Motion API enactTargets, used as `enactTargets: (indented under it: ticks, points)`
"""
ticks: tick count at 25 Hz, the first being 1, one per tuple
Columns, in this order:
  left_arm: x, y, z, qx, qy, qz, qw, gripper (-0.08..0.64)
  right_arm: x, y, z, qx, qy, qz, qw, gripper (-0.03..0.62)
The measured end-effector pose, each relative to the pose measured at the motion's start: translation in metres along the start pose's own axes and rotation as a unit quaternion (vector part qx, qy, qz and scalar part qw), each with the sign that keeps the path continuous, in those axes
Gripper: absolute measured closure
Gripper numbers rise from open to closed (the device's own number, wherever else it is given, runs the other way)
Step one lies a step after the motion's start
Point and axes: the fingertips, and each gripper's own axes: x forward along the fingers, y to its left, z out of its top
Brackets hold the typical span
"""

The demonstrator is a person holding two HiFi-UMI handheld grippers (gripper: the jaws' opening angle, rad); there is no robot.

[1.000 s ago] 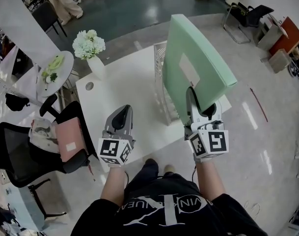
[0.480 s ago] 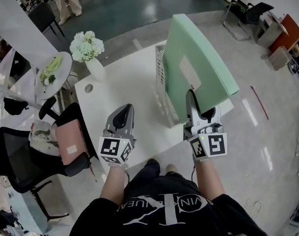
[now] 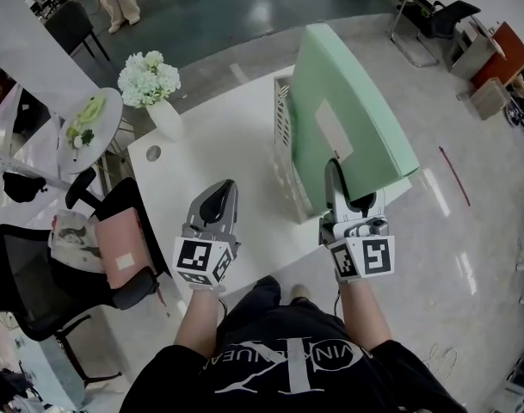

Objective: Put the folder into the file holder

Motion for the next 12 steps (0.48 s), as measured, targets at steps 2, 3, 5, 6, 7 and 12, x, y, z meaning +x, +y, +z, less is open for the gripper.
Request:
enactTargets:
  ticks: [2,3,5,6,7,12]
  points:
    - [0.000,0.002,-0.001,0.000,0.001,0.000,1.0000,0.560,0.000,0.000,-0.005,-0.001,0.003,-0.003,1.000,0.405]
    - [0.000,0.003,-0.002,0.000,0.002,0.001,1.0000,0.560,0.000,-0.001,-0.007,-0.001,0.006,-0.004,1.000,0.405]
    - [-0.001,0.005,-0.005,-0.002,0.003,0.003,1.0000,0.560,0.001,0.000,-0.012,-0.002,0.011,-0.005,1.000,0.403]
    - [-0.001,0.007,-0.005,-0.003,0.003,0.004,1.0000,0.560,0.001,0.000,-0.015,-0.002,0.013,-0.005,1.000,0.403]
    - [0.000,0.008,-0.006,-0.004,0.003,0.004,1.0000,0.560,0.002,0.000,-0.017,-0.003,0.015,-0.006,1.000,0.403]
    - [0.003,0.012,-0.008,-0.008,0.003,0.004,1.0000,0.560,0.003,0.001,-0.030,-0.008,0.028,-0.009,1.000,0.402]
